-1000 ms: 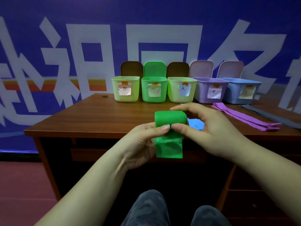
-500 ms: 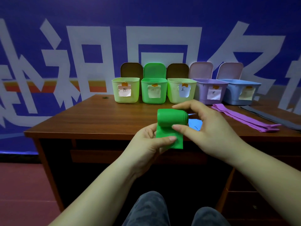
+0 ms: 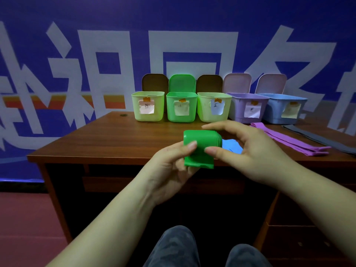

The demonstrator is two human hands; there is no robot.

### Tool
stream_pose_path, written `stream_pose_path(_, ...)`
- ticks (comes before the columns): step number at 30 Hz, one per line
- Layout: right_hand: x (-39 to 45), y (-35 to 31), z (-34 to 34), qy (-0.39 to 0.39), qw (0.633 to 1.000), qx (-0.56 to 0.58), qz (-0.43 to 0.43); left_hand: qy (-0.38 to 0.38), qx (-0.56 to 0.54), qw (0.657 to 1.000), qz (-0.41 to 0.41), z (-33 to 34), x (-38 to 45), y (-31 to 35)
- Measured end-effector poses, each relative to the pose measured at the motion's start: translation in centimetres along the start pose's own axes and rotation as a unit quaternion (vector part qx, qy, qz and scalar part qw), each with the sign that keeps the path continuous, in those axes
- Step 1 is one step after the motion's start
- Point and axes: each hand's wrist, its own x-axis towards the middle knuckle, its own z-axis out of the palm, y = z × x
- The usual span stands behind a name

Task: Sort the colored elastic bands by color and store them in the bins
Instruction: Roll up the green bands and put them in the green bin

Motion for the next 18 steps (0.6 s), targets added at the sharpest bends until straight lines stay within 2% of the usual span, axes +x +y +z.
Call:
stream_pose_path(2, 0.02, 0.11, 0.32, 0.016, 0.999, -0.037, -0.018, 0.016, -0.05, 0.999, 0.004, 0.45, 0.11, 0.06)
stream_pose_path(6, -0.06, 0.14, 0.86, 0.029, 0.996, -0.068, -0.055, 0.067, -0.001, 0.997, 0.025, 0.64, 0.59, 0.26)
stream_pose_path(11, -0.07, 0.02, 0.19, 0.015, 1.0, -0.001, -0.026, 0.046, 0.001, 0.999, 0.018, 0.33, 0.47, 0.8)
stream_pose_path(18, -0.59, 0.44, 0.99, 0.052, 0.985, -0.119, -0.112, 0.052, -0.029, 0.998, 0.02, 1.0, 0.29, 0.33)
